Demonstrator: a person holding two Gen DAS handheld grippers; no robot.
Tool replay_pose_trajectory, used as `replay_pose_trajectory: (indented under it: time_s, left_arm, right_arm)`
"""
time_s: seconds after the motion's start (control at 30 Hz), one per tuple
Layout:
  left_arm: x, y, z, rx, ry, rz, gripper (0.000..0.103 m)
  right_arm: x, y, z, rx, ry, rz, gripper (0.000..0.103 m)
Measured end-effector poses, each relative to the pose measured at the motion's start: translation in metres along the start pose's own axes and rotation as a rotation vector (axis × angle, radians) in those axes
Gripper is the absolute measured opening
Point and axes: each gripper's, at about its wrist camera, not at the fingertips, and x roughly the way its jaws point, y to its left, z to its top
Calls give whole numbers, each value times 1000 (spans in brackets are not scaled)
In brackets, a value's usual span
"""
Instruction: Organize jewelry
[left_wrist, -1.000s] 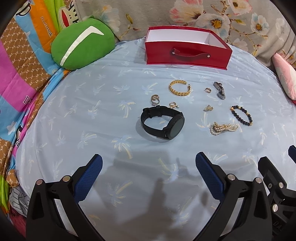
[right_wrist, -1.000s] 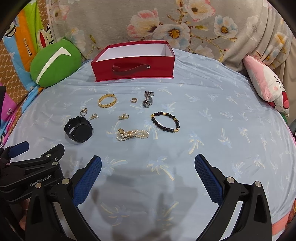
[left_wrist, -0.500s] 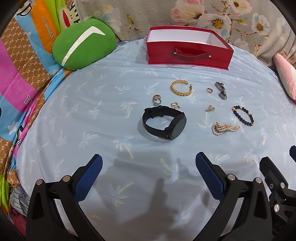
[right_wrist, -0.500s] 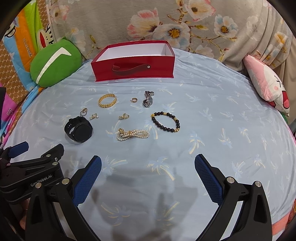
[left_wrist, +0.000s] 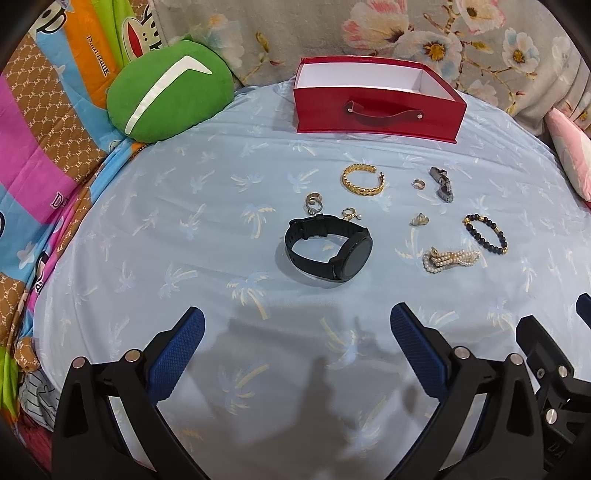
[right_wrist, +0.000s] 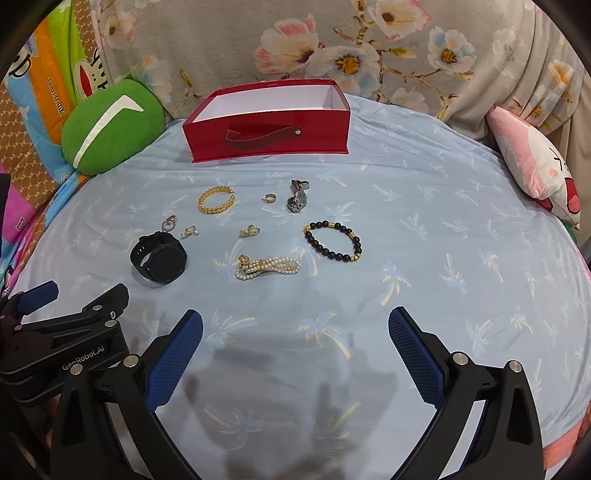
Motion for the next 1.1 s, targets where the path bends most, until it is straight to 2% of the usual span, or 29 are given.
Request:
replay_pose_trajectory:
  time_s: [1.1]
  left_arm:
    - [6, -3, -3, -9, 13, -5, 98]
  right_arm:
    - [2, 3, -1, 3, 4, 5, 98]
